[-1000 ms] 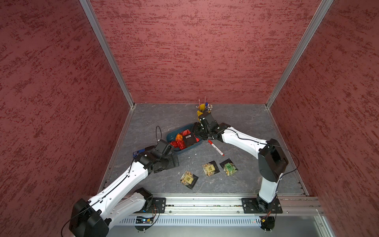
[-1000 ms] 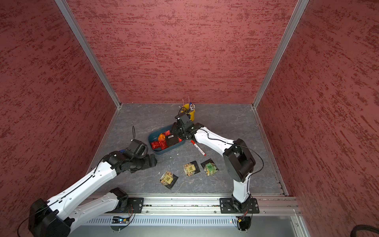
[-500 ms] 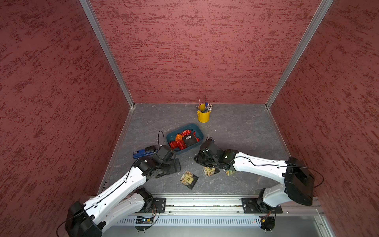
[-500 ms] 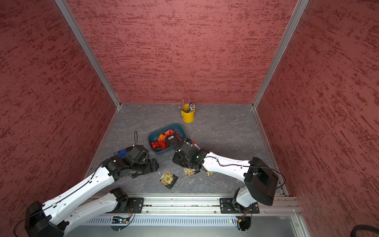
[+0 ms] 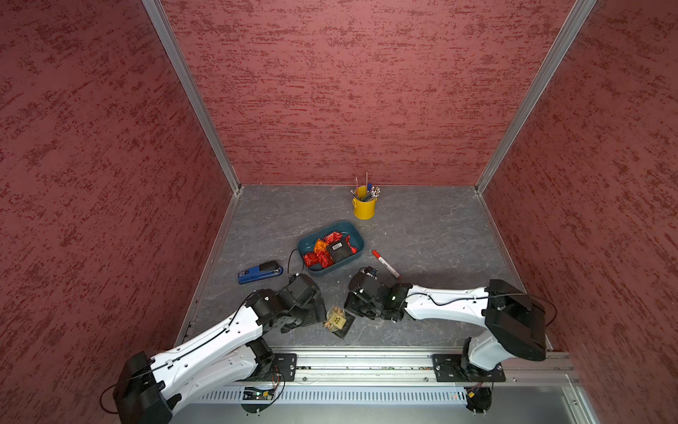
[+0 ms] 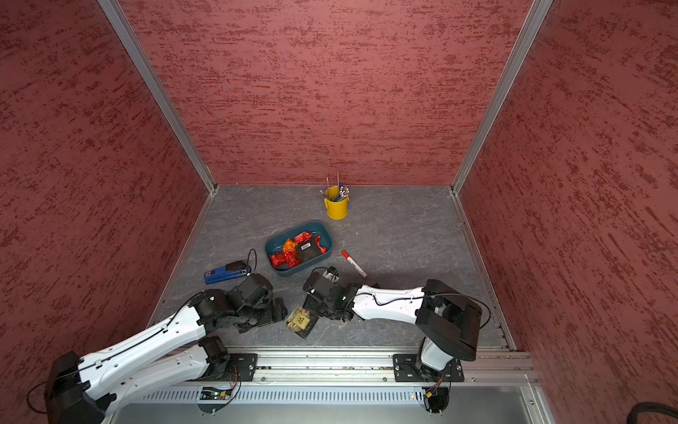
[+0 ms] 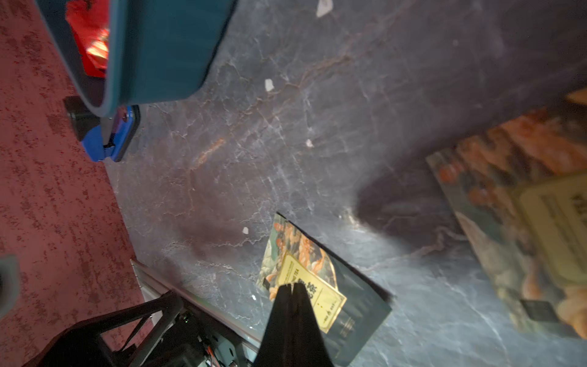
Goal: Put the tea bags into the storage box
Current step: Pick up the tea bag from the center of the board.
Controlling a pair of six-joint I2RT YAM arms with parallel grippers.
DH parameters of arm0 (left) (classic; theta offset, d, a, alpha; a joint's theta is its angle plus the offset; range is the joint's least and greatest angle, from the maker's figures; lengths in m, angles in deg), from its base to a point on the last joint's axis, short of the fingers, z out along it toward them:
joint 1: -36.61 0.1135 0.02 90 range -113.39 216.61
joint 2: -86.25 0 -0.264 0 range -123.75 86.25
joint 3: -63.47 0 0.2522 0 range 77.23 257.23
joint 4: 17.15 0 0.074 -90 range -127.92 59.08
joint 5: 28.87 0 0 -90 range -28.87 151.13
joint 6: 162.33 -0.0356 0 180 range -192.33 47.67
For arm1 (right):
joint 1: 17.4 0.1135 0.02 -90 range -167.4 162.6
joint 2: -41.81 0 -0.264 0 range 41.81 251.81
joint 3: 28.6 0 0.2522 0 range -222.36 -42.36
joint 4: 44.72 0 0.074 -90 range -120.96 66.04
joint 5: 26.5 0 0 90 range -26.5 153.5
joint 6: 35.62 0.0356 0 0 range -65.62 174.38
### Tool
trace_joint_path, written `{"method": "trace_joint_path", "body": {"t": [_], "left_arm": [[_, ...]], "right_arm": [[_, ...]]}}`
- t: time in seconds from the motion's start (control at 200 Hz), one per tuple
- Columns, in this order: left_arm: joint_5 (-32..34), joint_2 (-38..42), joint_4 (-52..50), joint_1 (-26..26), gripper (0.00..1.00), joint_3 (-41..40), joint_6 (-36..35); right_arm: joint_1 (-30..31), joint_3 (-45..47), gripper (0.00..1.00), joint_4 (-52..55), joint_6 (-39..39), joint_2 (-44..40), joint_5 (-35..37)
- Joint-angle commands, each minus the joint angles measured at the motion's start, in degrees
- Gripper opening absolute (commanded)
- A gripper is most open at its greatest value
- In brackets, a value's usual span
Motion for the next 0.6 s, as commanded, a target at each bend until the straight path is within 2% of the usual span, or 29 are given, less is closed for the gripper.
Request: {"method": "trace_joint_path", "body": {"t": [0.0,0.591], "left_arm": [[0.77,0.37,1.38,-0.59,0.99,-0.41,1.72],[-1.09,-1.38,6.29,-2.65,0.96,-2.75,3.20]], "right_arm": [[1.08,1.33,0.00,-1.69,2.09,0.48,-0.16],[4.00,6.70,0.00,-1.04,7.25,-1.26,3.27]]}}
